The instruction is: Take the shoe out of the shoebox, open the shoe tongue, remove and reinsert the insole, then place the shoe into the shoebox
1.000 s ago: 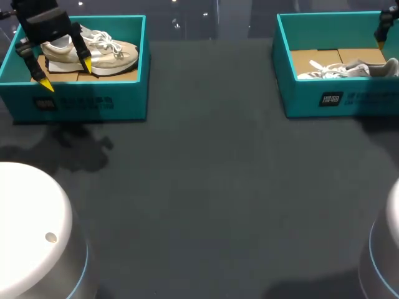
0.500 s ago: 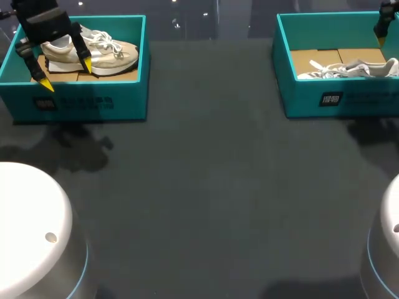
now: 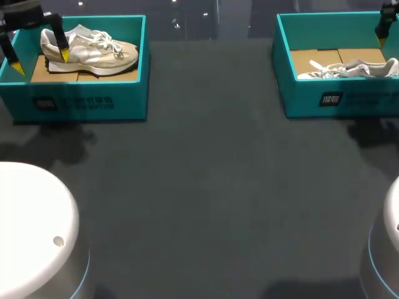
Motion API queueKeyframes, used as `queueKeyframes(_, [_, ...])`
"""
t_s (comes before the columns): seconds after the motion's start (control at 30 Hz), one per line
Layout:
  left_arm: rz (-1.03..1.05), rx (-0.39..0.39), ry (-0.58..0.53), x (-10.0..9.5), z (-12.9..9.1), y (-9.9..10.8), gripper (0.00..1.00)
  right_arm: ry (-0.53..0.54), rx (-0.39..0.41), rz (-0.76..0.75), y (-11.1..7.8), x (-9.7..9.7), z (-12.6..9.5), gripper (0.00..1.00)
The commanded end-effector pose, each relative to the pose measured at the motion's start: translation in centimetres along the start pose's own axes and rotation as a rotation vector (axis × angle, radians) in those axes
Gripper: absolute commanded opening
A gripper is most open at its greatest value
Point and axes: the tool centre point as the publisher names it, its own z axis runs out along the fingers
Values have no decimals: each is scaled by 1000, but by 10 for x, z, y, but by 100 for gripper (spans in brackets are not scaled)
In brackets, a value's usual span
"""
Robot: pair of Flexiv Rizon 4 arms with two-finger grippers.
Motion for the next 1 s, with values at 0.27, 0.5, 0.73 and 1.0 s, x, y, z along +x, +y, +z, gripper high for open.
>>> queueKeyframes(0.27, [116,-59,28,14,-28,69,100,-1,0,1,-1,0,-1,100])
queueKeyframes(0.5, [116,-59,28,14,-28,69,100,-1,0,1,-1,0,-1,100])
queueKeyframes(0.73, [163,-87,48,16,-25,101,100,-1,0,1,-1,0,-1,100])
queueKeyframes(1.0, [231,-206,77,22,-28,185,100,-1,0,1,-1,0,-1,100])
